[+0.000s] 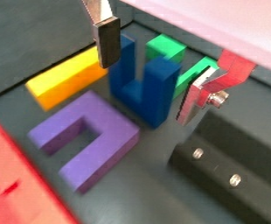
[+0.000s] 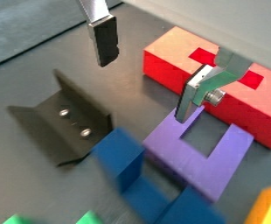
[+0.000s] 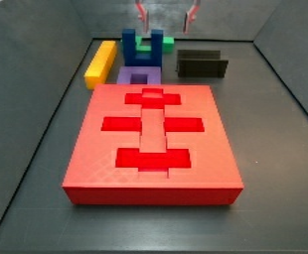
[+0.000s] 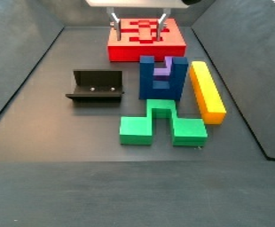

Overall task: Pick up the purple object. Move up. Place the purple object on the fixture. Regrasp the purple object. Move to above the board. Insert the purple object.
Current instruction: Pick up the purple object.

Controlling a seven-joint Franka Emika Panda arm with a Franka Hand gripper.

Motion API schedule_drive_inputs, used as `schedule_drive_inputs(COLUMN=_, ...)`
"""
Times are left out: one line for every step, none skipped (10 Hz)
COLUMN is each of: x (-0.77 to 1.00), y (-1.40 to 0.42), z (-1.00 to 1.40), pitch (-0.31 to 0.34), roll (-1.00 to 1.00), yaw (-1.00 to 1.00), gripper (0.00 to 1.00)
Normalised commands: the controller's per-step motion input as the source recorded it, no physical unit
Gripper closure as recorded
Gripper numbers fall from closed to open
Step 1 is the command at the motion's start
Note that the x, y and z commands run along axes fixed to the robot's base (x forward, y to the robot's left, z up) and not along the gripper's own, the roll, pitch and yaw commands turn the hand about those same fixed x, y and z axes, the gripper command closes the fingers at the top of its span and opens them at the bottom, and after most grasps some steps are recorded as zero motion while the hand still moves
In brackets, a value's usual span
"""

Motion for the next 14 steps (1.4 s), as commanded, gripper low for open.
schedule_drive_inputs(x=0.0, y=-0.6, z=-0.43, pitch=0.0, roll=0.19, yaw=0.05, gripper=0.0)
schedule_drive_inputs(x=-0.05, y=-0.41, z=-0.45, pitch=-0.011, roll=0.05, yaw=0.01, gripper=0.0)
schedule_drive_inputs(x=-0.07, y=-0.26, z=-0.43, pitch=-0.019, roll=0.0, yaw=0.0, gripper=0.0)
schedule_drive_inputs(x=0.0, y=-0.17, z=-0.3, pitch=0.0, roll=-0.02, yaw=-0.05, gripper=0.0)
schedule_drive_inputs(x=-0.13, y=-0.15, z=-0.31, pitch=-0.013, roll=-0.02, yaw=-0.2, gripper=0.0)
schedule_drive_inputs(x=-0.15, y=-0.17, z=-0.35, pitch=-0.036, roll=-0.07, yaw=-0.21, gripper=0.0)
schedule_drive_inputs(x=0.0, y=-0.31, z=-0.27, pitch=-0.044, roll=-0.01, yaw=-0.07, gripper=0.0)
schedule_drive_inputs(x=0.01, y=-0.41, z=-0.21, pitch=0.0, roll=0.11, yaw=-0.09, gripper=0.0)
schedule_drive_inputs(x=0.0, y=-0.51, z=-0.23, pitch=0.0, roll=0.22, yaw=-0.07, gripper=0.0)
schedule_drive_inputs(x=0.03, y=-0.5, z=-0.24, pitch=0.0, roll=0.22, yaw=-0.07, gripper=0.0)
schedule_drive_inputs(x=0.09, y=-0.28, z=-0.24, pitch=0.023, roll=0.11, yaw=-0.09, gripper=0.0)
schedule_drive_inputs(x=0.05, y=-0.09, z=-0.29, pitch=0.044, roll=0.09, yaw=-0.07, gripper=0.0)
schedule_drive_inputs(x=0.03, y=0.01, z=-0.24, pitch=0.059, roll=0.02, yaw=0.0, gripper=0.0)
schedule_drive_inputs(x=0.03, y=0.2, z=-0.09, pitch=0.036, roll=-0.05, yaw=0.0, gripper=0.0)
